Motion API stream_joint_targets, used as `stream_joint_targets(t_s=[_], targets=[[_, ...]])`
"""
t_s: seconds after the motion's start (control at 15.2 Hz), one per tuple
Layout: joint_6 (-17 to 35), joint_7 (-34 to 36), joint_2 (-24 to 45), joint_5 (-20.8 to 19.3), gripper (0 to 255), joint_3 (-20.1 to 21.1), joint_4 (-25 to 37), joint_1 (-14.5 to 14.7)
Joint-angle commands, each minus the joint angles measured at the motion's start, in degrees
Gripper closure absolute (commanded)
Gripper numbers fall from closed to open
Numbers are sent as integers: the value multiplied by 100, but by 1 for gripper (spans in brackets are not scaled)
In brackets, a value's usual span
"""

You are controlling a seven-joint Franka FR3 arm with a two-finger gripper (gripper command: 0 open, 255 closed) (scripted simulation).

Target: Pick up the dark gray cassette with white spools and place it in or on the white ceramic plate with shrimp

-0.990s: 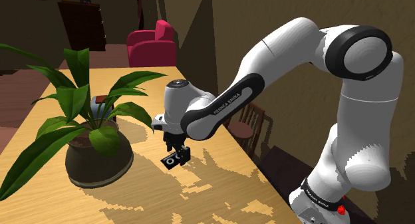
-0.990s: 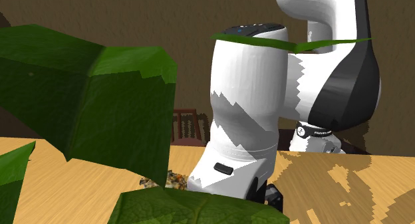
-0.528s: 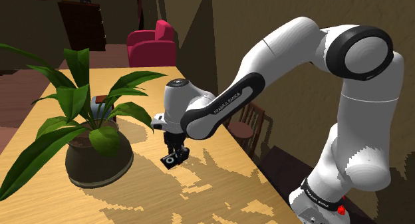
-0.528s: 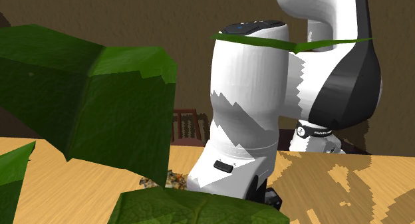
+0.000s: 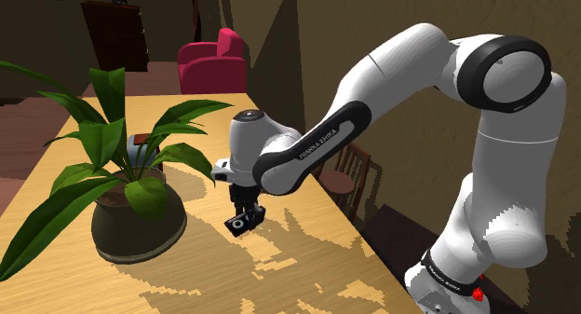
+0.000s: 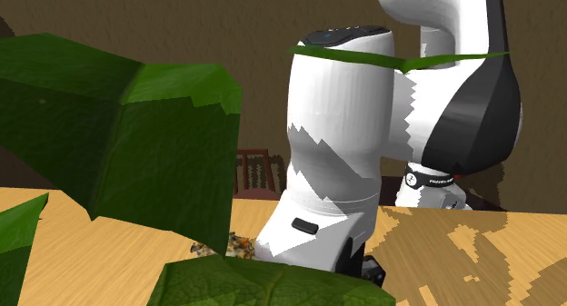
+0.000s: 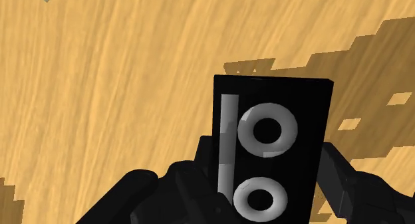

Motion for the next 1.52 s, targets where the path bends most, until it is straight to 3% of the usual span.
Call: stream_joint_targets(t_s=[0.0, 1.19, 1.45], targets=[[-100, -20, -76, 35, 255, 16, 1, -11], [-1270, -247, -902, 372, 255, 127, 377, -98], [-1330, -792, -874, 406, 255, -86, 475, -408]])
